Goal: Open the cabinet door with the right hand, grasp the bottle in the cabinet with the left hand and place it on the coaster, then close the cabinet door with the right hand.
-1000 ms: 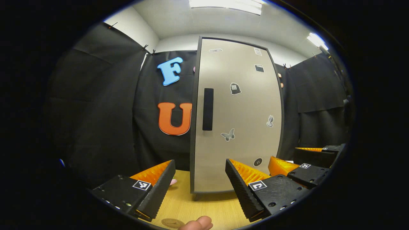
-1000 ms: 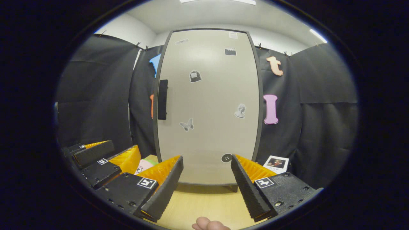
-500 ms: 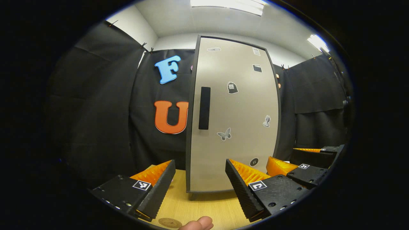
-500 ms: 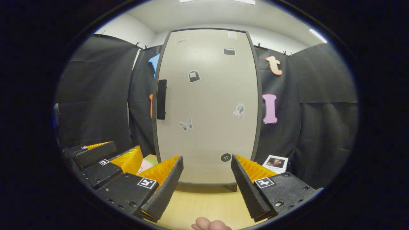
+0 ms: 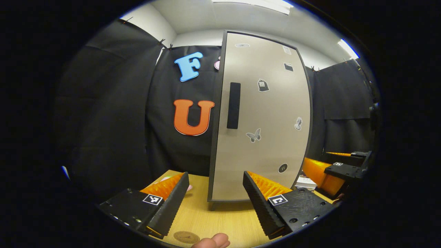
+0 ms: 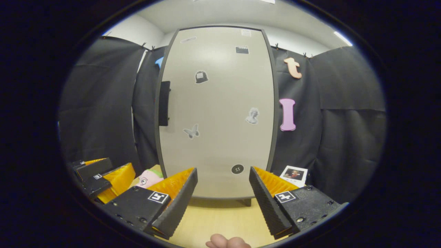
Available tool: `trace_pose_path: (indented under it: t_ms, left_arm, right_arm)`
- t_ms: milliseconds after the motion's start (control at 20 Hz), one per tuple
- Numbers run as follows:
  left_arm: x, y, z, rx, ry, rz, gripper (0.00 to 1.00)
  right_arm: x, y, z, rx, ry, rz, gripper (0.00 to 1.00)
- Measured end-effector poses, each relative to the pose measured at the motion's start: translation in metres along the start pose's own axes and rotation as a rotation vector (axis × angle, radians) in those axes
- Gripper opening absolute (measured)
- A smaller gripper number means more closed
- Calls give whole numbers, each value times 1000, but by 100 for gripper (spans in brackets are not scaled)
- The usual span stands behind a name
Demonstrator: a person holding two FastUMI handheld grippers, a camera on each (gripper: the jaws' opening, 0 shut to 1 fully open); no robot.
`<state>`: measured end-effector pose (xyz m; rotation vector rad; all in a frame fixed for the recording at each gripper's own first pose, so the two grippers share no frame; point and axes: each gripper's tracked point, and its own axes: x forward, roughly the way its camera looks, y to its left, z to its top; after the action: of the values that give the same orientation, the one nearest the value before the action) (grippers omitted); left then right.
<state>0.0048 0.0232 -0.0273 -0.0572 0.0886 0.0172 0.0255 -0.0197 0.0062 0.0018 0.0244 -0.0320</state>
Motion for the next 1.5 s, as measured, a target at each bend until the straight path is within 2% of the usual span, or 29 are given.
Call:
trace_pose_path:
  t_ms: [100, 250, 400, 450, 650, 900, 1250, 1400, 1500]
  left_arm:
    - [-2, 2, 0, 3, 7, 4, 95]
    - [-9, -7, -5, 11, 39, -30, 95]
    - [-16, -12, -1, 35, 22, -50, 95]
    - [-17, -14, 0, 39, 21, -54, 95]
    - [-21, -15, -2, 38, 21, -68, 95]
    - [-32, -9, -11, 48, 37, -58, 95]
    - [-43, 16, -17, 40, 47, 2, 95]
    - [-48, 16, -22, 38, 57, -4, 95]
    - [-50, 19, -22, 60, 54, 4, 95]
  right_arm:
    - [12, 2, 8, -10, -15, 9, 97]
    - [35, 9, 23, -23, -33, 26, 97]
    - [59, 25, 35, -30, -65, 68, 95]
    - [67, 30, 35, -41, -62, 81, 97]
    - [89, 53, 45, -109, -81, 130, 96]
    - [110, 92, 70, -143, -144, 179, 98]
    - [123, 140, 95, -168, -203, 249, 99]
    - [132, 148, 108, -195, -242, 227, 99]
    - [137, 157, 109, -213, -227, 244, 98]
